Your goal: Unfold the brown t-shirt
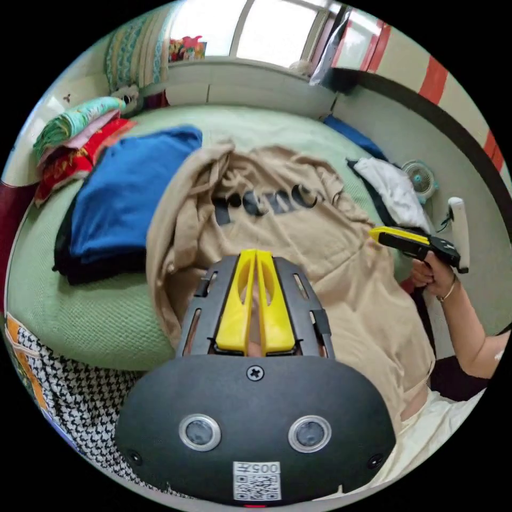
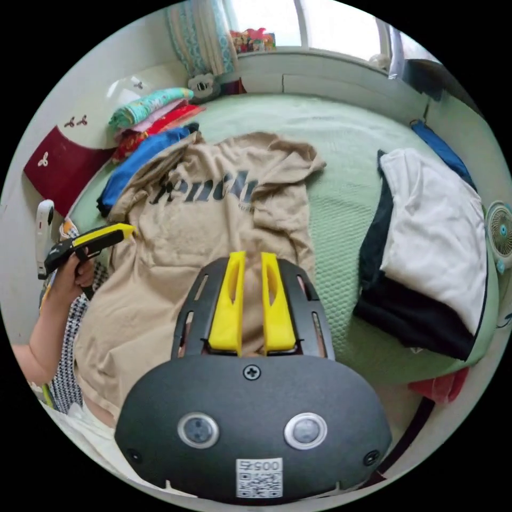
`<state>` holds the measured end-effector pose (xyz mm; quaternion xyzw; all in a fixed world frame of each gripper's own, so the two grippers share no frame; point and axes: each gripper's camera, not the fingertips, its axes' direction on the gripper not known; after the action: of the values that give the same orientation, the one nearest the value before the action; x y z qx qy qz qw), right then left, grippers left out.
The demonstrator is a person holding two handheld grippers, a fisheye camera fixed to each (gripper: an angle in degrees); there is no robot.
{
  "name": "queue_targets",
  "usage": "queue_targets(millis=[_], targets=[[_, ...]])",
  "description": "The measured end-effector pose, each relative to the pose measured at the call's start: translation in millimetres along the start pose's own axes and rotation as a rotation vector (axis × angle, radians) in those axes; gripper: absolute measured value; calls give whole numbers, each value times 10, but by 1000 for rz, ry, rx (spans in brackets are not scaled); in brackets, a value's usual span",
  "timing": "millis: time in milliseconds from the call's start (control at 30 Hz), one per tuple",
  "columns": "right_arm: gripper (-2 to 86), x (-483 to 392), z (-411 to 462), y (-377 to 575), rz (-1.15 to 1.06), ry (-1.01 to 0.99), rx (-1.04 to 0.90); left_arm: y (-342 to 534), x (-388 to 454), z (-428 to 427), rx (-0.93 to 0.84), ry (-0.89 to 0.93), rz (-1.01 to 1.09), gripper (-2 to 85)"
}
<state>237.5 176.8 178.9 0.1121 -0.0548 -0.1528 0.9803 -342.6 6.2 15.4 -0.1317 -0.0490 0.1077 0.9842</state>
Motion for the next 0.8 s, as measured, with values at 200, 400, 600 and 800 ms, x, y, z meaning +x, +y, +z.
queue_targets(millis=[200,400,600,800], targets=[[115,475,-61,-785,63,-10,150,-742,-309,97,63,-95,-10,131],[116,829,787,-1565,175,-86,-36,-1120,-448,650,-113,-179,9,162],[66,456,1333,-1776,81,102,-106,-1199,-560,747,-141,-166,-55,84],[-11,162,1291,-1944,-80,350,-77,-1485,-540,483,-128,-174,42,32]])
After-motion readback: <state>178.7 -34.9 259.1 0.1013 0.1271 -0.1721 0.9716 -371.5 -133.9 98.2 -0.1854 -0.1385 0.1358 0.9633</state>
